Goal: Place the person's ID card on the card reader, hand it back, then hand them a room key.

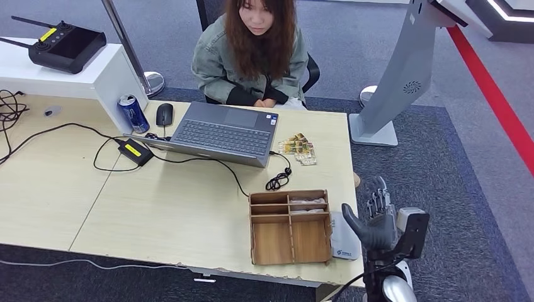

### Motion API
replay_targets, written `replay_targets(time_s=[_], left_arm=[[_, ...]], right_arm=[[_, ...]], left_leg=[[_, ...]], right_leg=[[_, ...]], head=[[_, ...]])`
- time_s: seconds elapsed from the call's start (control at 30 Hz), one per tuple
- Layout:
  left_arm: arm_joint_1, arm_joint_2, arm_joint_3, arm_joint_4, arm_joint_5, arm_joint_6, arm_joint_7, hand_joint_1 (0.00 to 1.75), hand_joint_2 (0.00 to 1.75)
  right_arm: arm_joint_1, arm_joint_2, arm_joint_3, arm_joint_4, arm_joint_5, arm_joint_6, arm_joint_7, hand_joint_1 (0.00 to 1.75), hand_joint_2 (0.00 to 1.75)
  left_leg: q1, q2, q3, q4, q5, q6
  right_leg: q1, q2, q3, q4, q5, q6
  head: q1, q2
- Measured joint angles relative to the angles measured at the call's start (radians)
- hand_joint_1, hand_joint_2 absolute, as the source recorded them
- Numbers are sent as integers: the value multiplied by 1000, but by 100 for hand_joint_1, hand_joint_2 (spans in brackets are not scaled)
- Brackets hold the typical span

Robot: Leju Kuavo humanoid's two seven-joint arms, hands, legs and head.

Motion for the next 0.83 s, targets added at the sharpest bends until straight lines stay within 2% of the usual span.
replay_targets(time_s=[0.3,0.83], left_arm=[[0,2,0,0,0,-2,-5,0,0],[0,7,0,-1,-4,-1,-11,0,0]], right_arm=[[-1,23,5,27,4,0,-17,0,175],[-4,31,5,70,-16,1,-56,0,175]], left_leg=[[0,0,0,0,0,0],[0,0,0,0,0,0]], right_leg=[[0,0,0,0,0,0],[0,0,0,0,0,0]], head=[[0,0],[0,0]])
